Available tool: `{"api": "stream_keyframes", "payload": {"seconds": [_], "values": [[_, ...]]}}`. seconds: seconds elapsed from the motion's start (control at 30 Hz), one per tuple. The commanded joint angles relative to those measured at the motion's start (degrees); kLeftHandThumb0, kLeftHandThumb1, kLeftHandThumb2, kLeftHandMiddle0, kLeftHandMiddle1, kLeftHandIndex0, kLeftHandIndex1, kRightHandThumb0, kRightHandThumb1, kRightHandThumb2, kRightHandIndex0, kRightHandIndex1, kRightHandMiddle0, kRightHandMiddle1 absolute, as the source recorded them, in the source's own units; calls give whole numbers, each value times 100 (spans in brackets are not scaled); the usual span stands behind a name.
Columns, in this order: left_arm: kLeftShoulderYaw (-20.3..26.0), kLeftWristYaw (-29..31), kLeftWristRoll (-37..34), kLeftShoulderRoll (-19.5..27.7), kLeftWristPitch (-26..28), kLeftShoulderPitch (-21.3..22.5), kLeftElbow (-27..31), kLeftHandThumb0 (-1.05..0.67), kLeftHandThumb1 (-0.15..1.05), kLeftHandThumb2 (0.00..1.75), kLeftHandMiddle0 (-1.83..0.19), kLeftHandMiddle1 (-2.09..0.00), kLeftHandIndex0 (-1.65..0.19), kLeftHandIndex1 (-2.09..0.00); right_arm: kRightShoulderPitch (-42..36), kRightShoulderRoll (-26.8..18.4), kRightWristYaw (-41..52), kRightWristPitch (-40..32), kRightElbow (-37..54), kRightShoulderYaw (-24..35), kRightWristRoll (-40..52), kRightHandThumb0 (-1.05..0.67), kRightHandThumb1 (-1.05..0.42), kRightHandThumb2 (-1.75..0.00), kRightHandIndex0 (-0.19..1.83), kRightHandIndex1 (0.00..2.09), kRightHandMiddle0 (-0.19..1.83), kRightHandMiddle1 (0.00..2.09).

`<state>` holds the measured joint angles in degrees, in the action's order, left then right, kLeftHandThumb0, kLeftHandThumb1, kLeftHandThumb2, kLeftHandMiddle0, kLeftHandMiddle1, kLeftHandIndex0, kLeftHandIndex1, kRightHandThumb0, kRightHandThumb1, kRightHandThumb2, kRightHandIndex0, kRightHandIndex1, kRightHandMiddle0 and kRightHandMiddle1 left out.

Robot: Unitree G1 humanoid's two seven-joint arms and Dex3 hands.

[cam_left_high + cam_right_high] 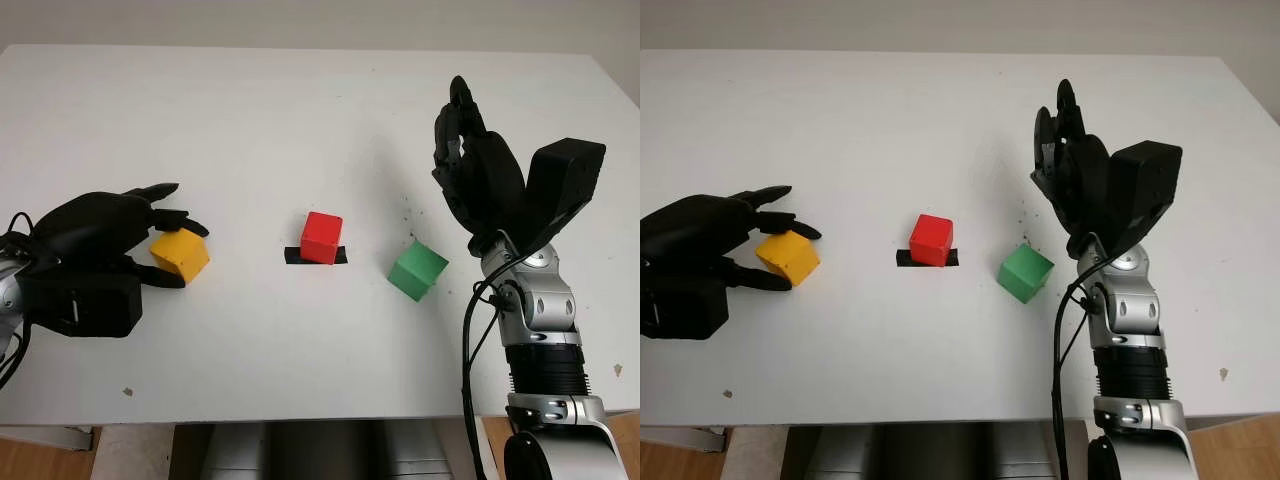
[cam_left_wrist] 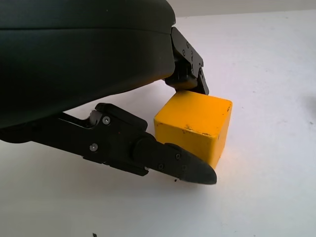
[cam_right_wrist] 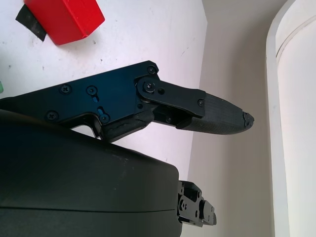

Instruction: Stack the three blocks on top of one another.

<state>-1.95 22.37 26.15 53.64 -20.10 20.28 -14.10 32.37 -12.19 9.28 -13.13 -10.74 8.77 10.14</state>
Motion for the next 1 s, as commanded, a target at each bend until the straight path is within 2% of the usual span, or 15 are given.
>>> {"api": "stream_keyframes", "payload": {"seconds": [0.0, 0.13, 0.4, 0.57, 0.83, 0.97], "values": [[20, 30, -118, -54, -33, 79, -101, -48, 105, 13, -12, -6, -23, -126, 39, -58, -2, -2, 141, 33, 2, -72, -105, -67, -19, 0, -19, 0], [-4, -61, -126, -32, -103, 124, -230, -46, 105, 14, -13, -6, -20, -142, 28, -45, -18, -14, 171, 39, 14, -72, -105, -67, -19, 0, -19, 0], [-173, -903, 1088, 184, -281, 120, -83, -44, 105, 10, -18, -7, -18, -151, 28, -26, -37, -8, 183, 37, 25, -72, -105, -67, -19, 0, -19, 0], [-111, -1105, 1178, 181, -482, 103, 75, -45, 105, 11, -21, -7, -13, -160, 32, -6, -54, 44, 142, 33, 16, -71, -105, -68, -19, 0, -19, 0], [147, -354, 210, 133, -218, 240, 607, -43, 105, 6, -28, -7, -20, -149, 53, 3, -36, 78, 101, 1, 3, -71, -105, -68, -19, 0, -19, 0], [90, 144, -12, 181, -76, 611, 752, -45, 105, 6, -28, -7, -21, -151, 68, 48, -66, 130, 55, 1, 2, -72, -105, -68, -19, 0, -19, 0]]}}
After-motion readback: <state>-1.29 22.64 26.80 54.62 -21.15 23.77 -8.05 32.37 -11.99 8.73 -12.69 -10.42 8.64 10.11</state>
